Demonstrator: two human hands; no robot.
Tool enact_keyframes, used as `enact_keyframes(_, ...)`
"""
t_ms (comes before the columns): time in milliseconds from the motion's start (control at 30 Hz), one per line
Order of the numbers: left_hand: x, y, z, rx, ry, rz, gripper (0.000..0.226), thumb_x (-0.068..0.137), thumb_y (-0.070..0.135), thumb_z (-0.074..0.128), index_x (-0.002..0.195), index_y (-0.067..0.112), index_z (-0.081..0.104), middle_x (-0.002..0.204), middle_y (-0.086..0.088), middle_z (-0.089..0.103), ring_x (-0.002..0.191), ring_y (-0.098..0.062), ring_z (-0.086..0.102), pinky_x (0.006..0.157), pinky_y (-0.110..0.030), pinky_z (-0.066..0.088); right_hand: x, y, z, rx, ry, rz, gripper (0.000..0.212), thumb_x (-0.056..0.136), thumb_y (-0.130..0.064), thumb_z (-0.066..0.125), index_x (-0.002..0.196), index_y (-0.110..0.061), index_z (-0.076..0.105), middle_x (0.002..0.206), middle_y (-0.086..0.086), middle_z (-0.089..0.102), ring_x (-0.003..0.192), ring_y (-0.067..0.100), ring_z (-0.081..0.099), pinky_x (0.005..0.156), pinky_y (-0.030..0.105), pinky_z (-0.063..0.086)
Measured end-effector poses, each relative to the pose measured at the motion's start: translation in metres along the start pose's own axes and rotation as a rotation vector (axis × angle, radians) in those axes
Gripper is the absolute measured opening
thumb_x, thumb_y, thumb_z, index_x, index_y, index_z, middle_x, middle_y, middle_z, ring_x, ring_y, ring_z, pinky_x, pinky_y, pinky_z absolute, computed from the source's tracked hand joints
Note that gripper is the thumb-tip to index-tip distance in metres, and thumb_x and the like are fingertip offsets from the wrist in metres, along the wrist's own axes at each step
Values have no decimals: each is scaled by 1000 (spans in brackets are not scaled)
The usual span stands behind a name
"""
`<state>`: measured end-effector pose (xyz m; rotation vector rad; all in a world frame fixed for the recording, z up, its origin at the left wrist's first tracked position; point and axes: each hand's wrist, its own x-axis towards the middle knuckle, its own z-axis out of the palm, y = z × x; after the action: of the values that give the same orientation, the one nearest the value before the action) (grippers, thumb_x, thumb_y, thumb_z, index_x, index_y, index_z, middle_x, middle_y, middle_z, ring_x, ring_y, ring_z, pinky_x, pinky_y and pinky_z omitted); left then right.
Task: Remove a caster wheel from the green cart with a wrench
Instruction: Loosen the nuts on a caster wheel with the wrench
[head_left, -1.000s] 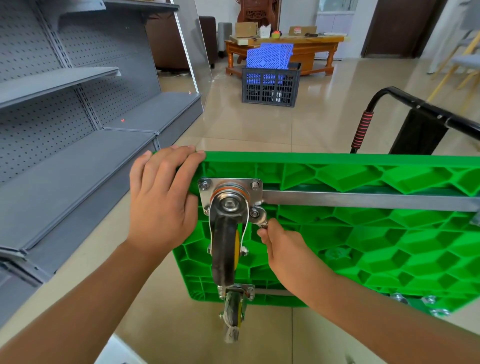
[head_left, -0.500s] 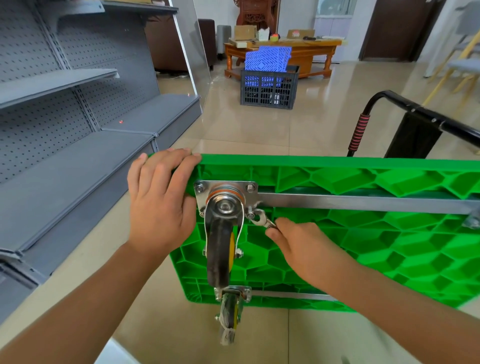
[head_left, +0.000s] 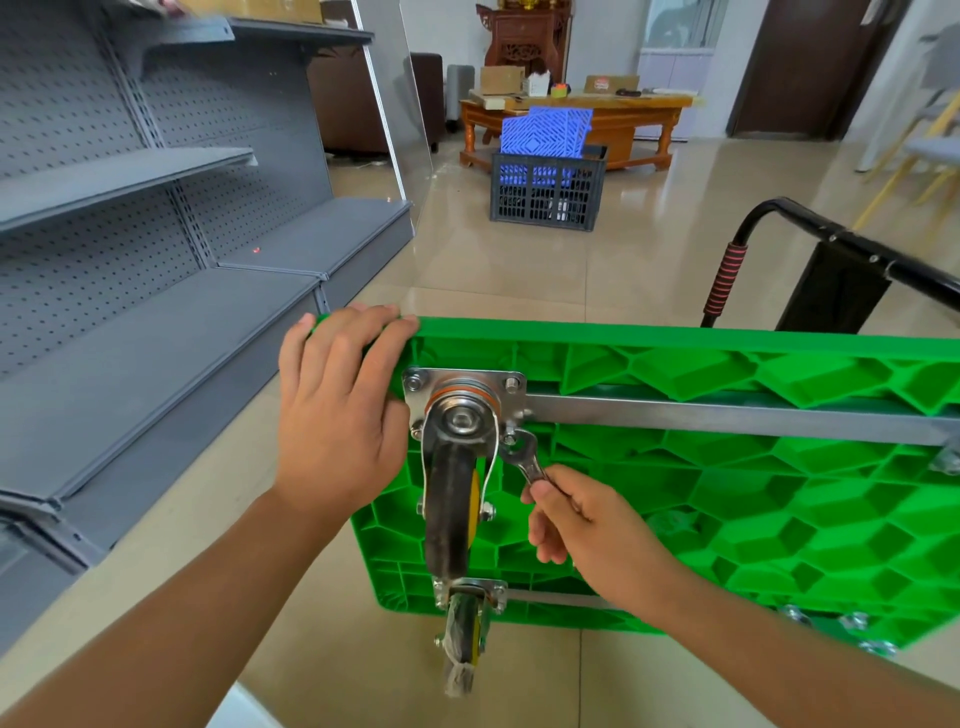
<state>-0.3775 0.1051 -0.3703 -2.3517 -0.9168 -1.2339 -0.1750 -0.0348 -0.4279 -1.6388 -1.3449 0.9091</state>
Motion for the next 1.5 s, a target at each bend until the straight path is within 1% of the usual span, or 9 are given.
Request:
enact_keyframes(333, 0, 3, 1, 0, 4, -18, 56, 78, 7, 49, 134, 5, 59, 135, -12, 58, 131, -34, 49, 120, -54, 22, 7, 5, 27, 145, 124, 27, 24, 107, -25, 41, 99, -16, 62, 85, 8, 71, 79, 21, 70, 76, 28, 58)
enact_keyframes(433, 0, 4, 0, 7, 6, -15, 55, 79, 8, 49, 133, 5, 60, 134, -12, 58, 130, -35, 50, 120, -54, 22, 7, 4, 39, 241, 127, 52, 26, 107, -25, 41, 99, -14, 62, 85, 7, 73, 80, 20, 73, 82, 34, 60)
enact_keyframes(567, 0, 4, 0, 6, -3, -18, 55, 80, 9, 49, 134, 5, 59, 135, -12, 58, 130, -35, 50, 119, -55, 23, 9, 1, 45, 278, 135, 65, 26, 107, -24, 40, 97, -14, 61, 78, 0, 73, 81, 18, 72, 69, 26, 56)
enact_keyframes(767, 0, 4, 0, 8, 6, -18, 55, 80, 8, 48, 134, 6, 59, 136, -12, 58, 132, -34, 49, 120, -52, 21, 10, 6, 37, 166, 125, 25, 26, 108, -26, 40, 98, -14, 60, 80, 8, 68, 67, 9, 60, 59, 17, 47)
enact_keyframes(933, 0, 4, 1, 3, 4, -25, 55, 80, 9, 47, 134, 5, 60, 136, -12, 58, 131, -35, 49, 121, -50, 18, 10, 10, 38, 54, 128, -22, 27, 107, -35, 38, 93, -21, 56, 67, -6, 57, 58, 3, 50, 56, 22, 43)
enact_keyframes(1167, 0, 3, 0, 7, -4, -16, 56, 80, 9, 47, 135, 6, 59, 136, -12, 58, 132, -34, 49, 121, -51, 20, 12, 13, 45, 96, 128, -41, 29, 107, -36, 37, 89, -18, 51, 65, -7, 42, 54, 2, 37, 52, 19, 33)
enact_keyframes(1267, 1, 2, -1, 8, -2, -10, 56, 80, 8, 47, 134, 6, 60, 136, -12, 59, 131, -34, 50, 120, -51, 21, 13, 15, 39, 21, 128, -59, 28, 107, -37, 35, 89, -21, 49, 61, -13, 45, 53, 0, 41, 52, 18, 32)
enact_keyframes(1400, 1, 1, 0, 8, 7, -11, 56, 80, 8, 47, 134, 6, 60, 135, -12, 59, 130, -35, 51, 119, -53, 23, 11, 17, 25, -110, 134, -83, 28, 106, -42, 34, 88, -24, 47, 63, -1, 36, 54, 13, 32, 50, 35, 27)
enact_keyframes(1500, 0, 2, 2, 8, 12, -11, 56, 80, 9, 46, 134, 5, 60, 135, -12, 59, 130, -35, 50, 119, -54, 23, 9, 12, 15, -222, 132, -93, 27, 104, -44, 33, 83, -30, 42, 59, 0, 35, 48, 12, 28, 45, 28, 24)
